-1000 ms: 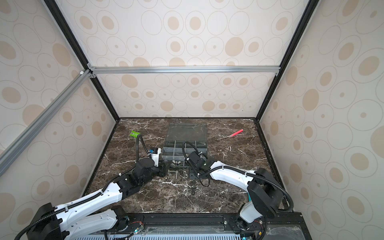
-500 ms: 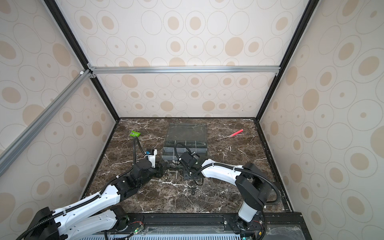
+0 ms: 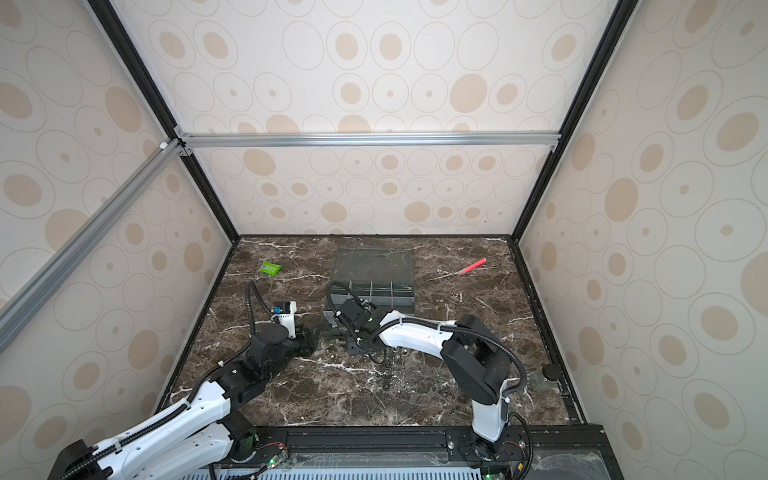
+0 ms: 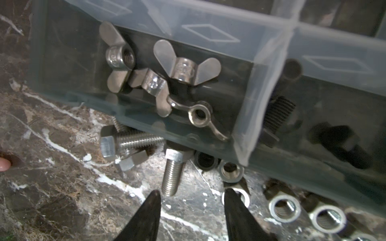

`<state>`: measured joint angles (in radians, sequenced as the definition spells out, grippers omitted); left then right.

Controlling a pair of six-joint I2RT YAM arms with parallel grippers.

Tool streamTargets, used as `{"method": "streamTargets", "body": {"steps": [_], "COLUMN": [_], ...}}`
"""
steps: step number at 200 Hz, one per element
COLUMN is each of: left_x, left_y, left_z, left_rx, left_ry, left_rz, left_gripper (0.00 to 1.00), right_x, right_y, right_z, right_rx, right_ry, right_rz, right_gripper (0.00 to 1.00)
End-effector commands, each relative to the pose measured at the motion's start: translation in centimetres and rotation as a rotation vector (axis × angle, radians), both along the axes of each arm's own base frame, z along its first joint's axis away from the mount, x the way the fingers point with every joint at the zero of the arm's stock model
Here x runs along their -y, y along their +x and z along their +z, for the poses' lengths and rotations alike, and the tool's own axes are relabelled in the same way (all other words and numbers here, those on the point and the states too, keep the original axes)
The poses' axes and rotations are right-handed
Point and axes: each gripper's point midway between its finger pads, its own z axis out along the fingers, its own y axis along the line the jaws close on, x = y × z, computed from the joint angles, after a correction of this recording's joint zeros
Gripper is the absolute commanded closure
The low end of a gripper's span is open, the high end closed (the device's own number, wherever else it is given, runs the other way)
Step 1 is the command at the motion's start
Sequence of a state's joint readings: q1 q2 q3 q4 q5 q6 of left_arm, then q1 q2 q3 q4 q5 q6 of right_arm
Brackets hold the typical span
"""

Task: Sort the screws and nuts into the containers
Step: 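Lower the right gripper toward a silver hex bolt beside the organizer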

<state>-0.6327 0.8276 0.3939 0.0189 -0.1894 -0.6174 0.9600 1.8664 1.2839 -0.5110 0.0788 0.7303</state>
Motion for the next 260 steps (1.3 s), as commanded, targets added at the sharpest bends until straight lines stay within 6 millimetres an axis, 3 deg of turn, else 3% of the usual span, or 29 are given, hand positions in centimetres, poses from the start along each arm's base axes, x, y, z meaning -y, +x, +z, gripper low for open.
{"method": "streamTargets", "body": {"steps": [1, 119, 206, 260], "left_x": [-1.0, -2.2, -1.9, -1.9], "left_y": [-0.2, -1.3, -1.4, -1.4], "left_z": [-0.7, -1.4, -1.7, -1.4], "left_rx": [-0.024, -0.025, -0.030, -0.020], "left_ry": [-0.003, -0.054, -0.070, -0.067], "left_rz": [0.037, 0.076, 0.064, 0.063], "left_gripper": [0.41, 0.40, 0.40, 0.40], "right_x": [-0.5, -1.4, -1.3, -1.6], "right_y": [-0.5, -1.0, -1.0, -1.2], "right_z": [-0.7, -2.2, -3.3, -3.8], "right_rx": [-0.027, -0.047, -0.066, -0.080], "right_ry": [-0.024, -0.084, -0.120, -0.115], "right_rz": [0.012, 0.040, 0.055, 0.061], "right_gripper": [0.50, 0.66, 0.72, 0.81]}}
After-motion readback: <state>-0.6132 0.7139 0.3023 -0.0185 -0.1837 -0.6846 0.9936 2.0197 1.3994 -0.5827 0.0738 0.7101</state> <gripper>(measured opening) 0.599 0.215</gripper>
